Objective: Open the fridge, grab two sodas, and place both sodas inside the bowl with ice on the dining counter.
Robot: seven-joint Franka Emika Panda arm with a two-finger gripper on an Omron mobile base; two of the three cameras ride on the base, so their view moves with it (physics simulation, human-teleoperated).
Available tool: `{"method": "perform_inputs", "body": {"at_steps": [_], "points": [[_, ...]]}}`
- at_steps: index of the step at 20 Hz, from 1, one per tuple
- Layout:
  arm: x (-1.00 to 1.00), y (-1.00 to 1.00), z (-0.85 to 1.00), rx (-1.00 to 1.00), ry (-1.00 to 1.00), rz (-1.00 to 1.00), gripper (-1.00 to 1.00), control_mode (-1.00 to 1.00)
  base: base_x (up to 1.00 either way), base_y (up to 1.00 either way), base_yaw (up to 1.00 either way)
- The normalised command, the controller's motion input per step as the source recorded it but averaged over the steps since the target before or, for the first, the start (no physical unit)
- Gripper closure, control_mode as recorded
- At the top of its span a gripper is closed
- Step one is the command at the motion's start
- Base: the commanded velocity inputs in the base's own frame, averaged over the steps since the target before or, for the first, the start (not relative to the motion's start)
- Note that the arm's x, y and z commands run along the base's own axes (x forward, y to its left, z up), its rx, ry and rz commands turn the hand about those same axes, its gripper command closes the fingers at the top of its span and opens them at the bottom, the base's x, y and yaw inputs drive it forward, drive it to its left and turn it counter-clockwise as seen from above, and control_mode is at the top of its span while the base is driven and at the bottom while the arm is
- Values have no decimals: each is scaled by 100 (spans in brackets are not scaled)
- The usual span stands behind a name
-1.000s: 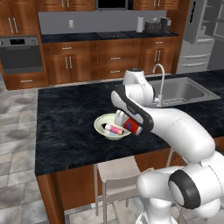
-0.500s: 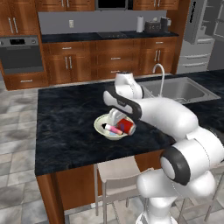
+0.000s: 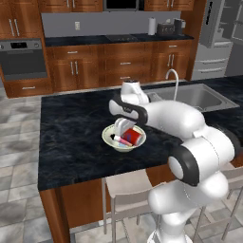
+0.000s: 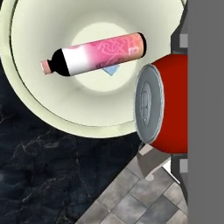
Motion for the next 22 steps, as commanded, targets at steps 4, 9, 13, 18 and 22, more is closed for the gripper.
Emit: {"method": "perform_inputs", "body": {"at_steps": [4,9,13,18,22], "points": [[39,0,-10,0,0,0,100,-100,0,0,0],[38,0,-14,0,0,0,100,-100,0,0,0],[34,1,-26,0,0,0,100,-100,0,0,0],[31,2,-31,0,0,0,100,-100,0,0,0],[28,1,-25,0,0,0,100,-100,0,0,0]]}}
